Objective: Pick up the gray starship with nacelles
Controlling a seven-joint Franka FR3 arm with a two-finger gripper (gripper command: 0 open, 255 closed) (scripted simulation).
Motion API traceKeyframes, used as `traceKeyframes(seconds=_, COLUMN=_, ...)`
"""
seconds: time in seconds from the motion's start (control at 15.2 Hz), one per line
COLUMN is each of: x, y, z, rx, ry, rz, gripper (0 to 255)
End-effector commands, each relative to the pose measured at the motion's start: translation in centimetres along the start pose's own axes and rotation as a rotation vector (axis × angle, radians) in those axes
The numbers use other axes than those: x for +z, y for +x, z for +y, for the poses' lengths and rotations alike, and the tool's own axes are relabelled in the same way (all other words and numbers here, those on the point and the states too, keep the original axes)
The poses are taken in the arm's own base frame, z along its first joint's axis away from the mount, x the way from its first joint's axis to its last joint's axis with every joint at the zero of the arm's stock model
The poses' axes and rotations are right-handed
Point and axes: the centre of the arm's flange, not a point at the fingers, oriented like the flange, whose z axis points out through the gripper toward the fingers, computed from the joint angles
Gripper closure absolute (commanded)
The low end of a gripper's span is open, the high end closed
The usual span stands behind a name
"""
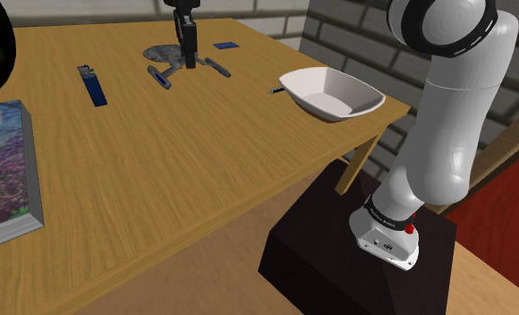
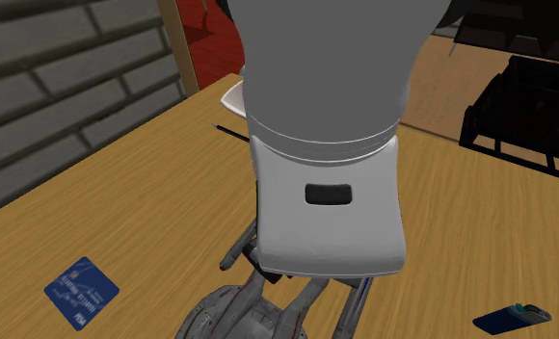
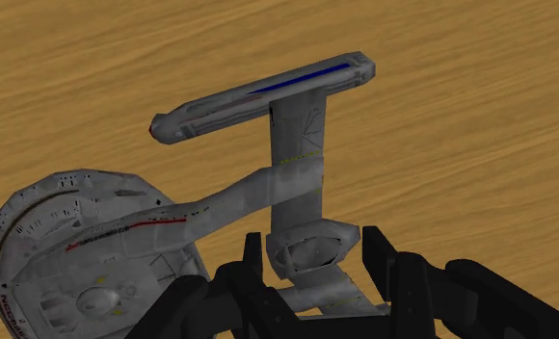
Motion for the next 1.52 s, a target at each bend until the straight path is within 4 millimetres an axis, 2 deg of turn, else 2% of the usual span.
traceKeyframes(seconds=0.0, x=0.1, y=0.0, z=0.0, rx=0.0, ry=0.0, rz=0.0, gripper=255)
traceKeyframes(seconds=0.33, x=0.1, y=0.0, z=0.0, rx=0.0, ry=0.0, rz=0.0, gripper=255)
traceKeyframes(seconds=1.32, x=-7.8, y=0.0, z=-0.3, rx=0.0, ry=0.0, rz=0.0, gripper=255)
traceKeyframes(seconds=1.45, x=-7.9, y=0.0, z=-0.3, rx=0.0, ry=0.0, rz=0.0, gripper=255)
